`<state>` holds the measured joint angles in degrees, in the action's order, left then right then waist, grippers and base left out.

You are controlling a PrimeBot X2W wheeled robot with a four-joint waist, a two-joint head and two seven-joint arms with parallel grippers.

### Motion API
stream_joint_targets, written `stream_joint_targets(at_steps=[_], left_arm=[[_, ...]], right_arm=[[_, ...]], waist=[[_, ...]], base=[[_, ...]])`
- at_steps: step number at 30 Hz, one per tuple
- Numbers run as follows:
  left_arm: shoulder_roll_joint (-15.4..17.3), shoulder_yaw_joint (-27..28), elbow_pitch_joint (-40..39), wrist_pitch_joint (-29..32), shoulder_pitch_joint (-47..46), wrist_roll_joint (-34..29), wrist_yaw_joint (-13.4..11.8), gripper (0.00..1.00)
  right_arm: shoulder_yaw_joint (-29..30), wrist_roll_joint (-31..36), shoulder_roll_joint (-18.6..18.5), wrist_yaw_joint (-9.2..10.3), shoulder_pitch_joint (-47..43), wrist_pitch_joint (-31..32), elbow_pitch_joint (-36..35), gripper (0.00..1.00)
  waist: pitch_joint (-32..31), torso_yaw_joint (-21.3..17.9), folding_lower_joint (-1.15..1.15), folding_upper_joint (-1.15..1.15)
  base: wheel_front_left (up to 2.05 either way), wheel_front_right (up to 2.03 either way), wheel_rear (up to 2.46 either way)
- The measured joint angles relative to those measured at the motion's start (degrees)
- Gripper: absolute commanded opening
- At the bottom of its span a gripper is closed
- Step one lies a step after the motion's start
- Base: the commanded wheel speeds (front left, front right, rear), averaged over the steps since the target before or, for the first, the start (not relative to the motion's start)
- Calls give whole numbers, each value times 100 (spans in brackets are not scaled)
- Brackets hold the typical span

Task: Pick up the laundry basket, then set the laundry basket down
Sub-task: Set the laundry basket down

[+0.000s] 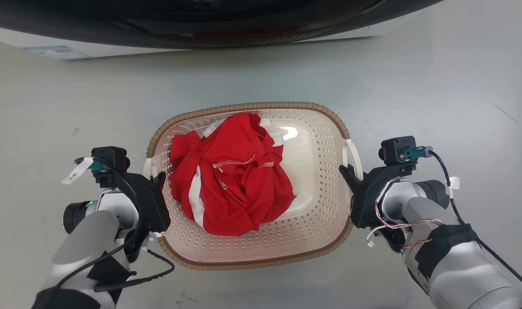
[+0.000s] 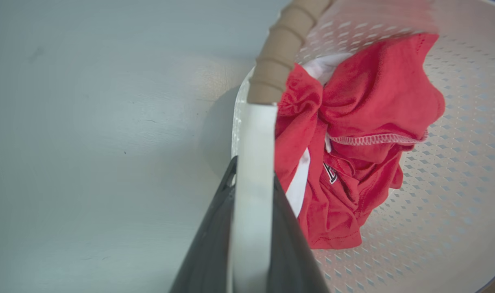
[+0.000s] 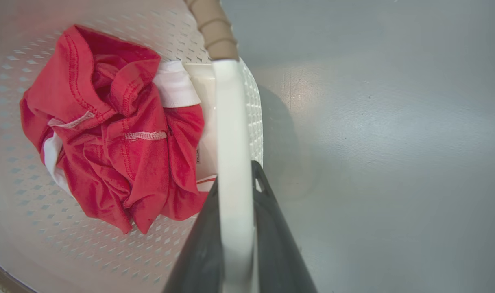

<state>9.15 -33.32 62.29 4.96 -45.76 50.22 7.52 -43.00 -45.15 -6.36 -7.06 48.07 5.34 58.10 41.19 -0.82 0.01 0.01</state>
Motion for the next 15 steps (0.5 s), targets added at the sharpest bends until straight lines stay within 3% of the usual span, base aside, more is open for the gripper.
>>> stream_joint_targets(at_steps=[15], left_arm=[[-59,-46,172,-420,-117,-49,4,0]], right_arm=[[-2,34,111,-4,190,-247,347,0]], waist=[[308,21,-1,0]], base=[[0,0,0]])
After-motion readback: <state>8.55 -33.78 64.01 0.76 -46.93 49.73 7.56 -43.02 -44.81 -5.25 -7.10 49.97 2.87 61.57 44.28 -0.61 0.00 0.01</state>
